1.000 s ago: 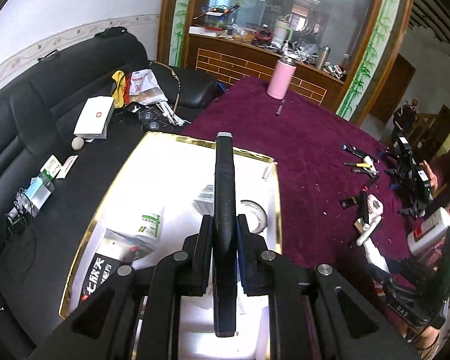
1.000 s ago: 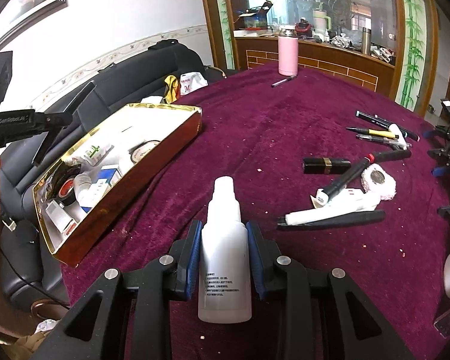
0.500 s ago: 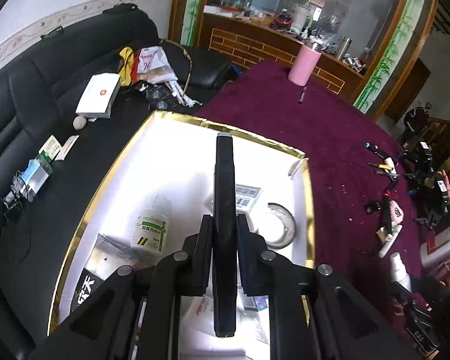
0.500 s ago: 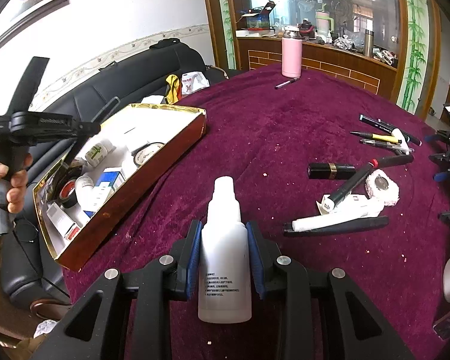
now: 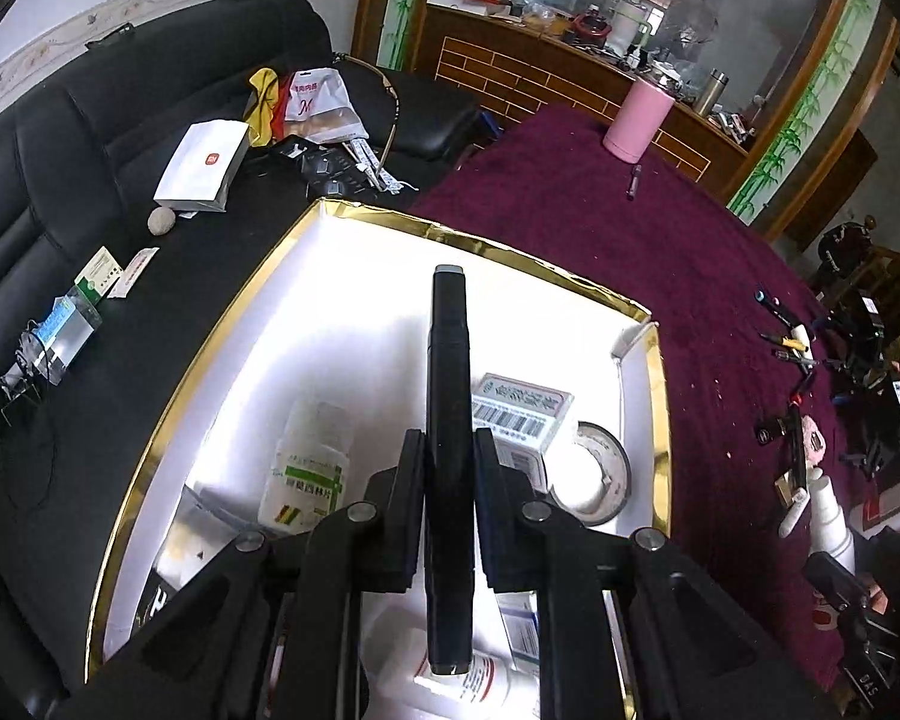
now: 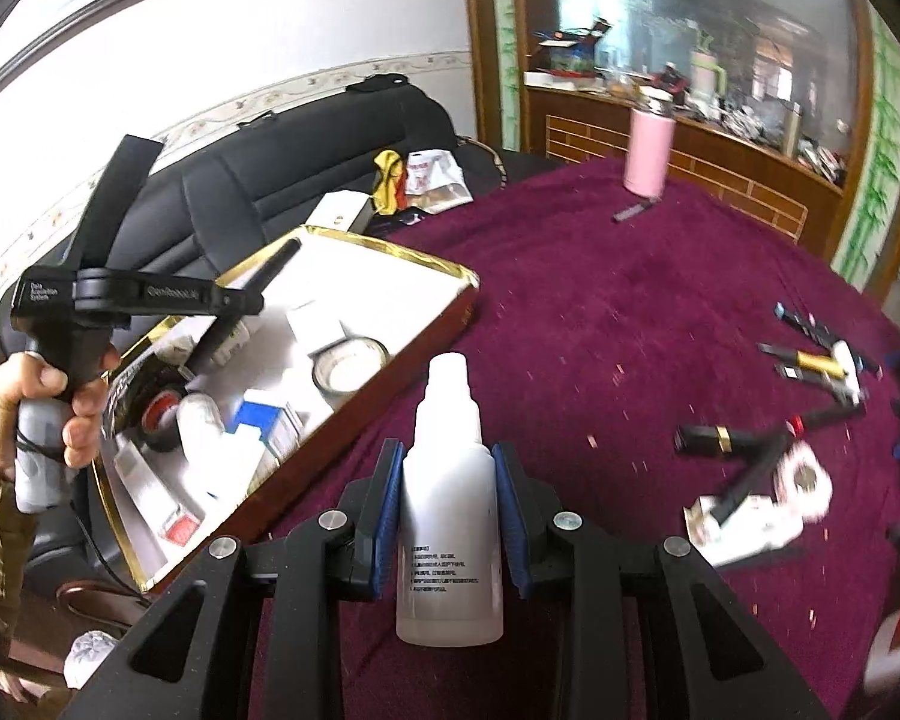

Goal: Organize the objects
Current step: 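Lower the pen and dropper bottle into the tray and open both grippers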

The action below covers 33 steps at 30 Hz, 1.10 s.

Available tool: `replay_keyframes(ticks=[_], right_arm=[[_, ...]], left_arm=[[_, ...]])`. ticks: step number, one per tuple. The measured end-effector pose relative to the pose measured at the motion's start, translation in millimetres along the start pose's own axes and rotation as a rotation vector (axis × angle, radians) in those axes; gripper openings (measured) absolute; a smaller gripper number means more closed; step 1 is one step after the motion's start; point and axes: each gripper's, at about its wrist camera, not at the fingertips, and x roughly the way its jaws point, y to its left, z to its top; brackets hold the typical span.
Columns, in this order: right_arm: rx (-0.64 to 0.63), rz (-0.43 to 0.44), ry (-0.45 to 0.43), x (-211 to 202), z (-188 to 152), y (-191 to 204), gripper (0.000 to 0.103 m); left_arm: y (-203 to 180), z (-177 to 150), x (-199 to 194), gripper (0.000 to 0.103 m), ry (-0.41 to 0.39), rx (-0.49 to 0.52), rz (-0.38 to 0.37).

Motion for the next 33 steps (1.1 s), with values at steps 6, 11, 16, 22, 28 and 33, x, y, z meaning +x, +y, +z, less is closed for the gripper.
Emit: replay_keyframes(ticks=[6,11,16,22,28,33], right_arm=[[-0.05,0.024,0.004,17,22,18,0.032],[-0.087,0.042,0.035,43,49,26,0.032],[-0.103,0.064,0.086,80,77,28,0.032],[-0.11,0.072,0.129,125,97,36,0.032],[-0.105,0.065,0.154,155,103,40,0.032],[-0.103,0.045,0.173,172,98,40,0.033]], left_arm=[[5,10,15,0.015,0.024,-0.006,0.037],[5,12,32,0.015,0.054,0.016,0.062],[4,8,39,0.015,0.074,0.032,0.06],[10,1,47,0.015,0.107,0.029,0.058],[13,-1,47,0.015,0.108,0.027,0.05],[11,-3,47,0.015,0.103,0.036,0.053]])
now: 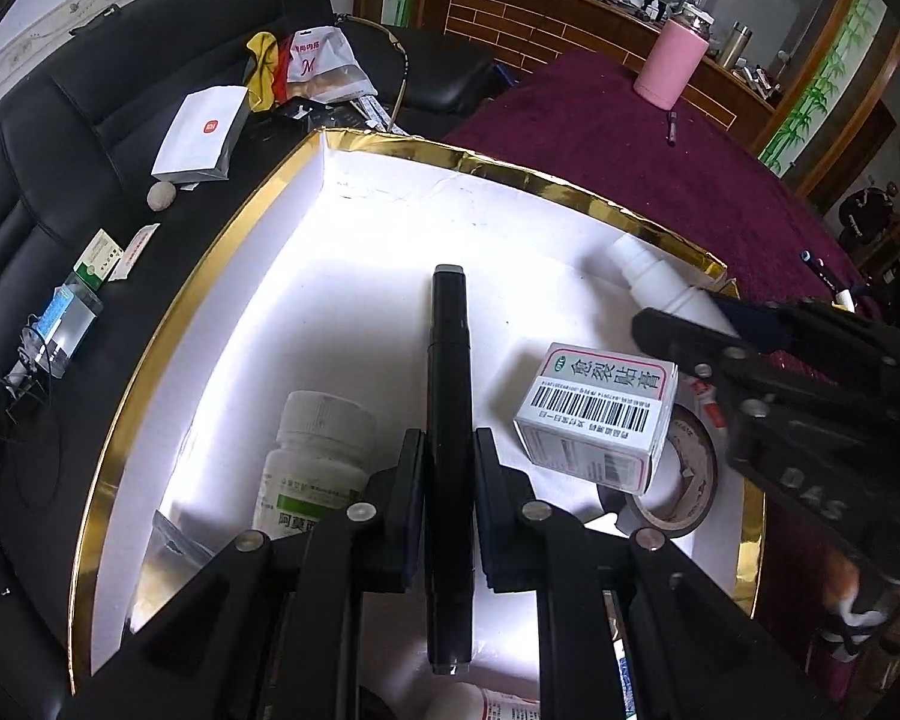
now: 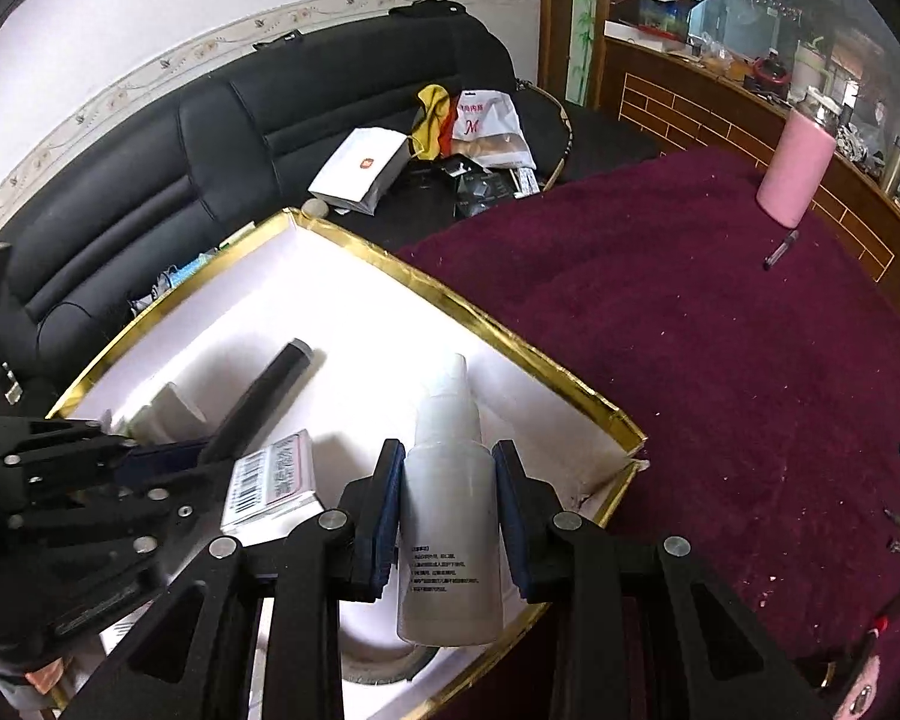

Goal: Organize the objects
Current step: 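Lower the pen and dropper bottle into the tray and open both grippers, then move both grippers back over the table toward the white tube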

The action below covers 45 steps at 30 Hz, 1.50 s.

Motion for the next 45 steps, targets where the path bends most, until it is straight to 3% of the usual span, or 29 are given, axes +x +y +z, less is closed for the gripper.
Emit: replay_keyframes(ticks=[7,12,23,33,45], right_arm=[[0.006,-0.001,-0.008,4,-7,3,0.036],[0.02,0.004,-0.108,-34,-10,4,0.066],[0.071,-0.007,-0.233,-118,-61,-4,0.093],[0.261,-0.036,-0.225,-154,-143,-64,0.095],[0.442,-0.079,-0.234,-173,-203,-142,0.103]], left_arm=[[-2,-2,-1,0.015,-0.007,0.001,-0.007],[-4,-4,-16,0.042,-0.058,0.002,-0.003],[-29,-15,-58,0.051,-0.165,0.037,-0.01],[-90,-27,-76,0.051,-0.178,0.137,-0.052],[-190,-34,-70,0.061,-0.147,0.256,-0.099]])
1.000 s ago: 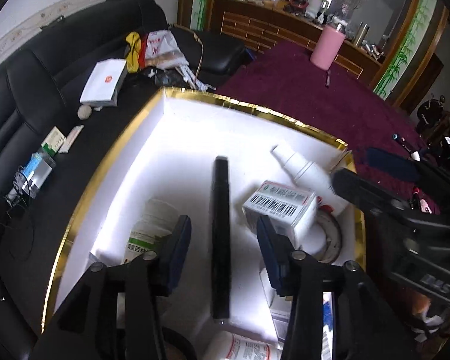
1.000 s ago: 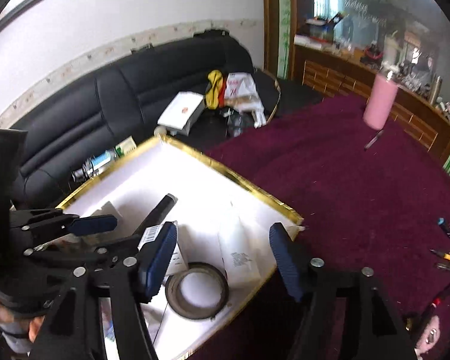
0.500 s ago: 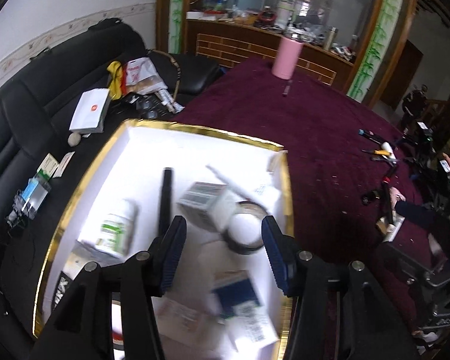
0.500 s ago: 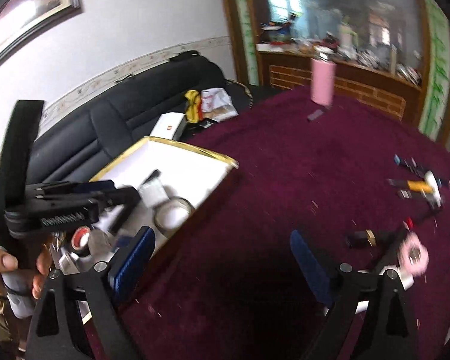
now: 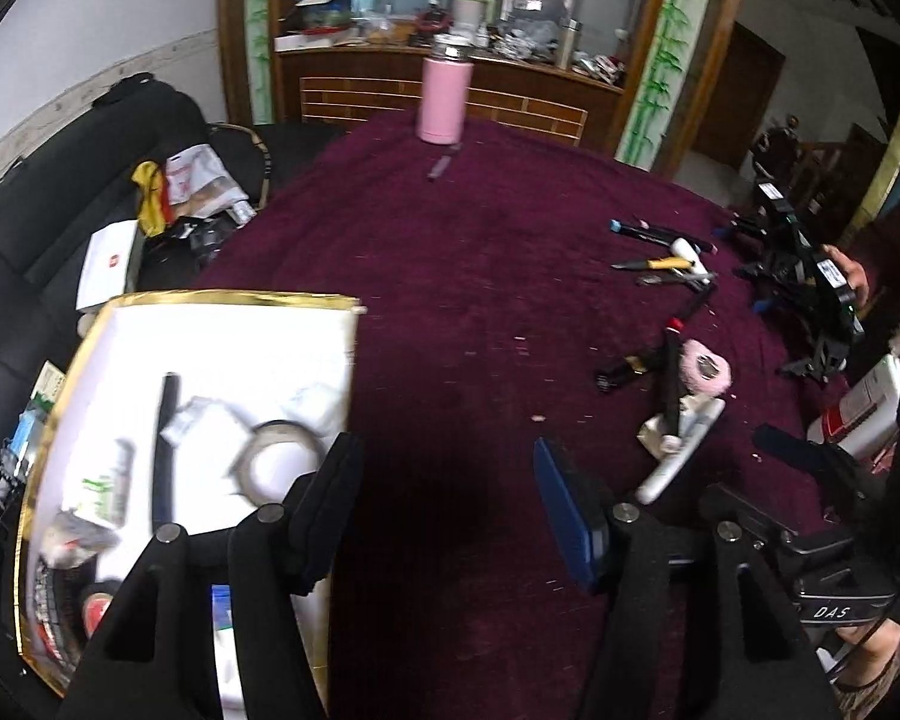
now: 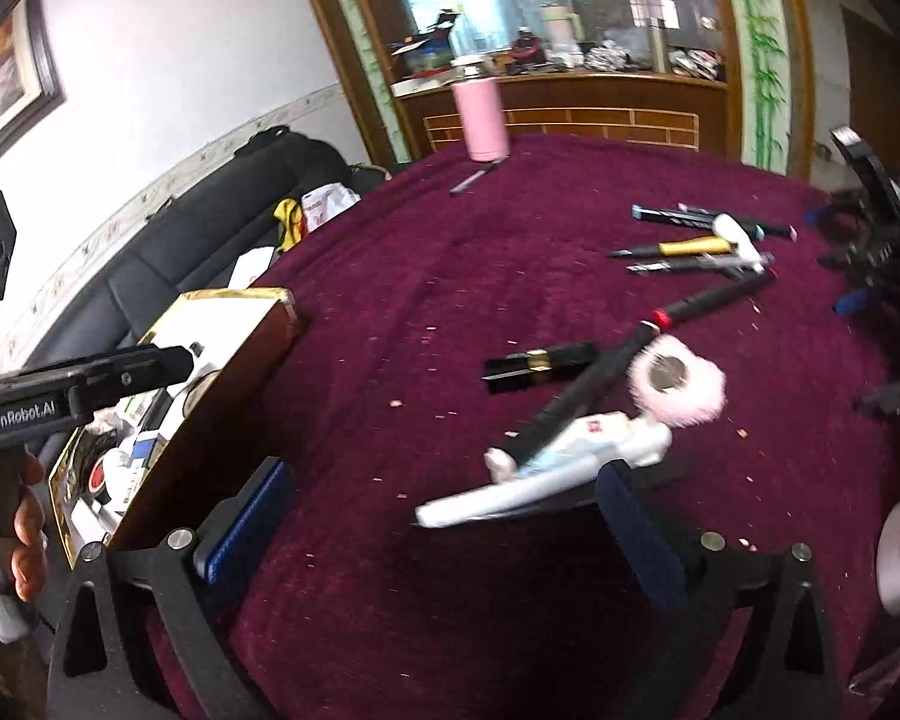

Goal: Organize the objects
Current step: 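Move both grippers back over the table toward the white tube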

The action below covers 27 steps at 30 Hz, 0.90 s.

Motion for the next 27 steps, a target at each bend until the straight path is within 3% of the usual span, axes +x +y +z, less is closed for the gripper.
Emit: replay_keyframes(ticks=[14,24,27], right_arm=[[0.085,-0.029,-0.008,-8,0,-31,0.103],[0.13,-0.064,0.012,-8,2,-57,0.103],[0.159,-0.116,0.015,-11,4,-71,0.103]], left_arm=[[-78,-1,57,0.061,0.1,0.089,-0.015],[-81,-3,58,0.061,0.1,0.097,-0.074],[-80,-5,55,0.061,0.096,0.113,-0.086]])
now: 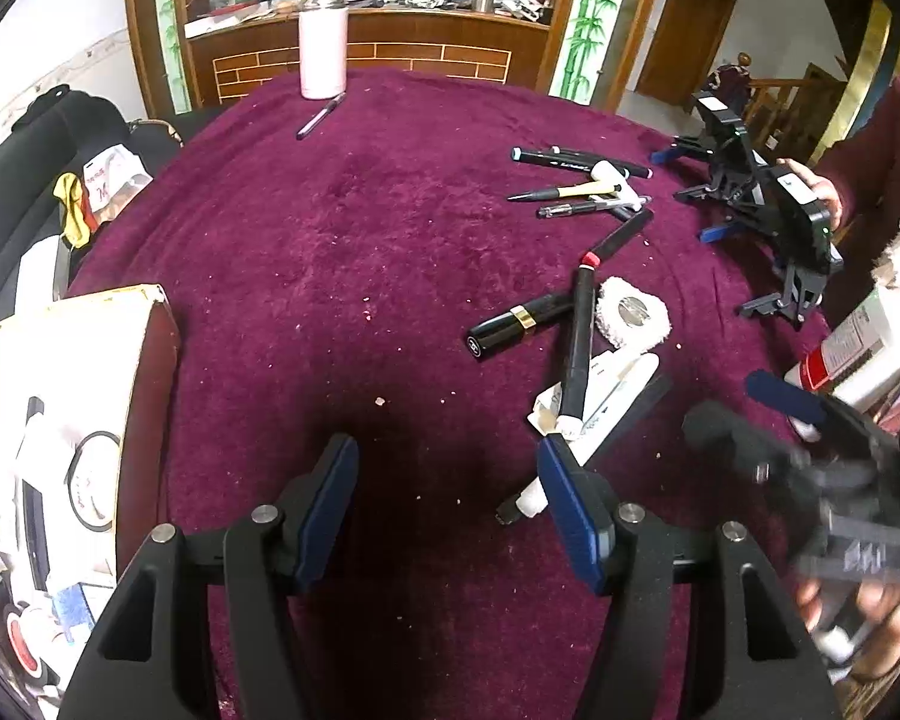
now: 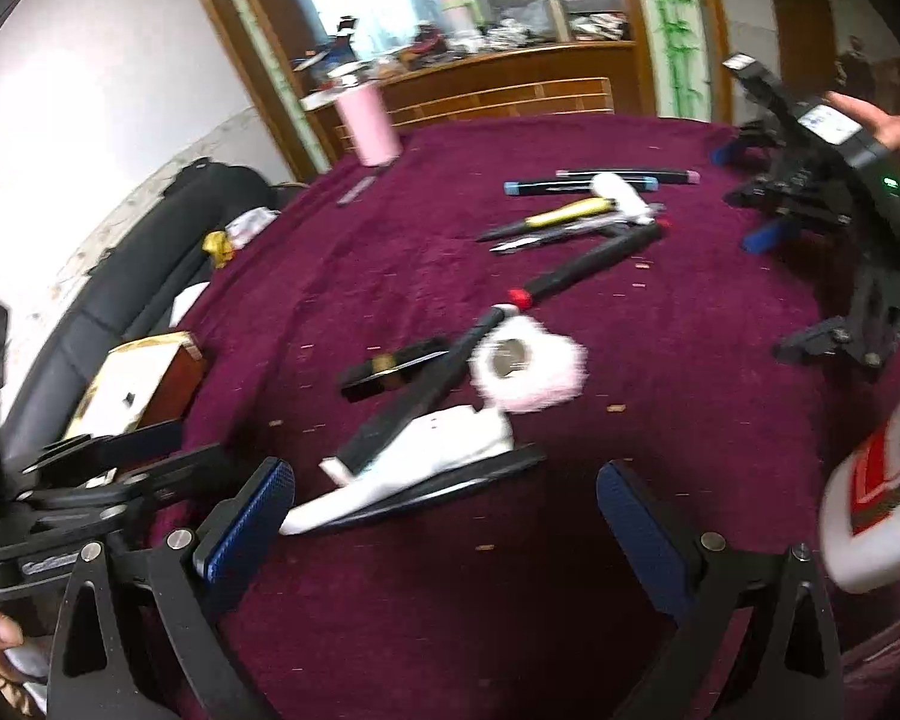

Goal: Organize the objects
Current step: 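Move both grippers back over the table toward the white tube, then grasp the white tube with the left gripper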

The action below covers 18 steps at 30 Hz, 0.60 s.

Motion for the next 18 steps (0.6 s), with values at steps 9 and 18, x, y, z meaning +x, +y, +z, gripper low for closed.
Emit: replay_keyframes(ticks=[9,18], right_arm=[[0.049,-0.047,-0.033,-1,2,-14,0.103],[0.065,-0.066,-0.017,6,1,-22,0.103]], left_arm=[[-17,-5,12,0.061,0.038,0.109,-0.032],[-47,-6,48,0.043,0.086,0.219,-0.041]])
